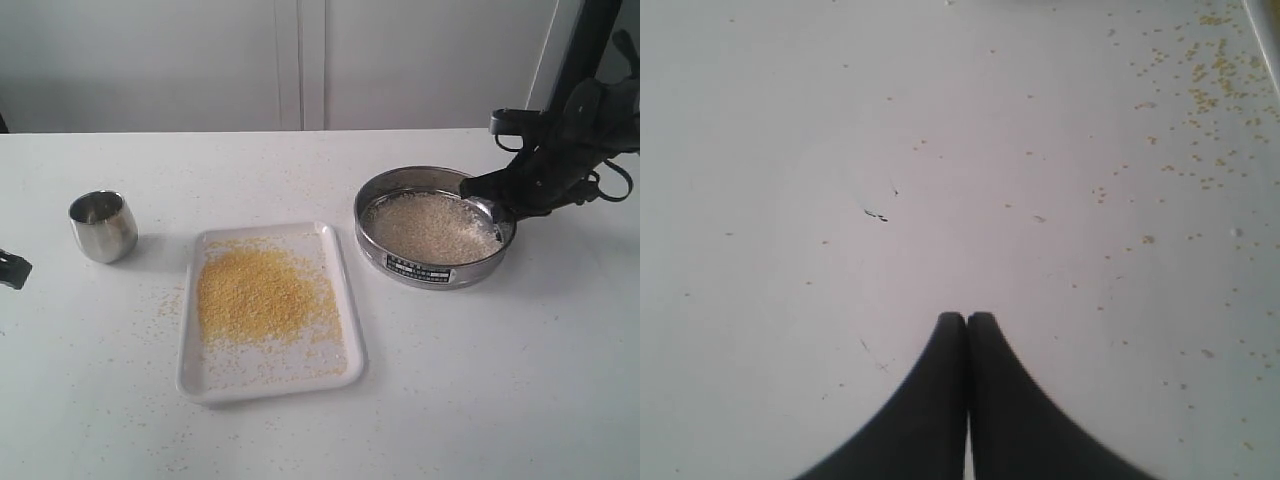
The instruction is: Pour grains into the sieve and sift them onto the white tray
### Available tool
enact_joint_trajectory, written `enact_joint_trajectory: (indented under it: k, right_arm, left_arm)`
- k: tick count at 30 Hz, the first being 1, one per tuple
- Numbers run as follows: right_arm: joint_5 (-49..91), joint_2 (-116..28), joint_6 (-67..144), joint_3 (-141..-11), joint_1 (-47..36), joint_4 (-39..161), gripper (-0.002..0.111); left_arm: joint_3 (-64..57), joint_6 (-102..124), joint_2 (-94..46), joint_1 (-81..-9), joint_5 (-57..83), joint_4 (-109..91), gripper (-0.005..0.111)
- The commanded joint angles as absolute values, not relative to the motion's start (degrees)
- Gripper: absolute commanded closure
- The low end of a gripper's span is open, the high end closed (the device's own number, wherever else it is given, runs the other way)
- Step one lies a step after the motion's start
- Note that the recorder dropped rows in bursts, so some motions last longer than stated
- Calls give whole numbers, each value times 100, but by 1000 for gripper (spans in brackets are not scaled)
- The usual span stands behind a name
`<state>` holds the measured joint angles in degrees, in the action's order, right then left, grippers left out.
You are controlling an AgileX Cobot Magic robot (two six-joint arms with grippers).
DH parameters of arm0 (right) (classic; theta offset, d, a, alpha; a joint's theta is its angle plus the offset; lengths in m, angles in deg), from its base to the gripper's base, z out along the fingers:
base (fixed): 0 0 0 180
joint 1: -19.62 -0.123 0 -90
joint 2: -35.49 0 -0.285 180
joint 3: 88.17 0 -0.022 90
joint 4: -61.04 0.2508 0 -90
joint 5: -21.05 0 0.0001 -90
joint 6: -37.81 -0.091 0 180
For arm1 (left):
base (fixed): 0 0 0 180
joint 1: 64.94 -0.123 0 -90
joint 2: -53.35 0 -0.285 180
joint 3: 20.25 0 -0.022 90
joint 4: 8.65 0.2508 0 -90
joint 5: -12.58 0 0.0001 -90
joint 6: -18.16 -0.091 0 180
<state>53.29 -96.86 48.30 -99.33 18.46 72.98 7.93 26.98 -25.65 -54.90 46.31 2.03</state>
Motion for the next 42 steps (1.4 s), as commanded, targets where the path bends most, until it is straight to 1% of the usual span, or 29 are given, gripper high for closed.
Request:
enact_joint_trajectory:
  k: [1, 3, 4, 5, 7, 10, 12, 14, 19, 20, 26, 31, 42]
  right_arm:
    - [5313, -9584, 4807, -9947, 1889, 7322, 68]
    - [5380, -9470, 4807, -9958, 1889, 7322, 55]
    - [5391, -9400, 4807, -9958, 1889, 7322, 51]
    - [5440, -9271, 4807, -9958, 1889, 7322, 49]
    - [5582, -9035, 4807, -9958, 1889, 7322, 50]
    - [5899, -8593, 4756, -9958, 1889, 7322, 54]
    - [6129, -8347, 4555, -9958, 1889, 7322, 60]
    - [6437, -8073, 4410, -9935, 1889, 7322, 71]
    - [6788, -7256, 4651, -9432, 1706, 7310, 106]
    - [6762, -7033, 4781, -9240, 1630, 7310, 108]
    - [6292, -5873, 5121, -8329, 1276, 7310, 108]
    - [6277, -5333, 5163, -7898, 1271, 7310, 108]
    - [5689, -4260, 5284, -6833, 1271, 7321, 108]
  left_arm:
    - [833, 2712, -2507, -5451, 4679, 212, 107]
    - [833, 2712, -2507, -5451, 4679, 212, 107]
    - [833, 2712, -2507, -5451, 4679, 212, 107]
    - [833, 2712, -2507, -5451, 4679, 212, 107]
    - [833, 2712, -2507, -5451, 4679, 212, 107]
    - [833, 2712, -2507, -5451, 4679, 212, 107]
    - [833, 2712, -2507, -5451, 4679, 212, 107]
    - [833, 2712, -2507, -5451, 4679, 212, 107]
    - [833, 2712, -2507, -5451, 4679, 212, 107]
    - [833, 2712, -2507, -5451, 4679, 212, 107]
    - [833, 2712, -2507, -5451, 4679, 212, 107]
    - [833, 2712, -2507, -5451, 4679, 212, 107]
    - [833, 2712, -2507, -5451, 4679, 212, 107]
